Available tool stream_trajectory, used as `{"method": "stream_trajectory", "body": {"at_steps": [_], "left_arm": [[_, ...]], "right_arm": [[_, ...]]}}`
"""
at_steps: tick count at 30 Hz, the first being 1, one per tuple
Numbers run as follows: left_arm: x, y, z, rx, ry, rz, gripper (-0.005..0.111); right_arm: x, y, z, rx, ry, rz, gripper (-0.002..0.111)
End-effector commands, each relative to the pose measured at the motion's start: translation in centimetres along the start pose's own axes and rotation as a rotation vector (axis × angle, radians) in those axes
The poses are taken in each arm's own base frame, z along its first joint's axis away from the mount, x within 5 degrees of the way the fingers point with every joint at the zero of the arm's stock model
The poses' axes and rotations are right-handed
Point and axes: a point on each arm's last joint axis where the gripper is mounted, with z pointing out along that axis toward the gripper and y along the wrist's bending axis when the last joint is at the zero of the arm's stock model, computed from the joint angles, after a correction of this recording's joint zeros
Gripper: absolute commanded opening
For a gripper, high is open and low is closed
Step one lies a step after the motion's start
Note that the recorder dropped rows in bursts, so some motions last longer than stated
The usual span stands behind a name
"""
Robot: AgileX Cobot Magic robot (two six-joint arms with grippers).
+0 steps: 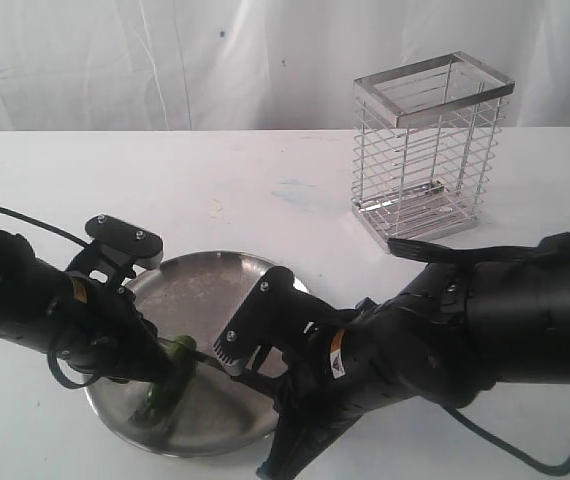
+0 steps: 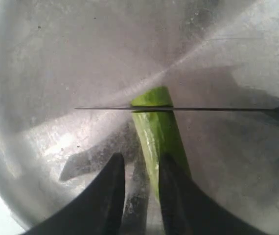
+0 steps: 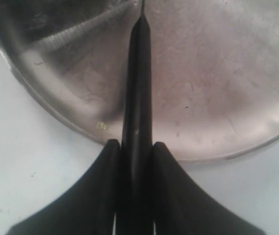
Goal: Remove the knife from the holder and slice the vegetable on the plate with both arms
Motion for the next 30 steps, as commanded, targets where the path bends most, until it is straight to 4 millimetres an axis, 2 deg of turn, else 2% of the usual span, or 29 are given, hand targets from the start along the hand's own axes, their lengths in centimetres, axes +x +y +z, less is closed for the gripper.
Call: {"method": "stream_trajectory", "body": {"at_steps": [1,9,21,30], "left_arm": [[0.2,-0.1,-0.3,0.006,0.008,0.002,0.031],[0.0,-0.2,-0.3,0.015,-0.009,-0.035,0.031],[-0.7,-2.1,-0.3,0.043,-0.099,-0.005,0.031],[-0.9,-2.2,0.1,0.04,-0.121,-0.013,0.025]], "right_arm": [[-0.6,0.0,0.3,0.002,-0.011,-0.018,0.0],[-0.8,0.0,0.6,0.002,-0.009,-0.018,0.0],[-0.7,0.0,0.7,0.001,-0.004,-0.018,0.0],[-0.7,0.0,0.7,0.0,-0.004,-0.018,0.0]]}}
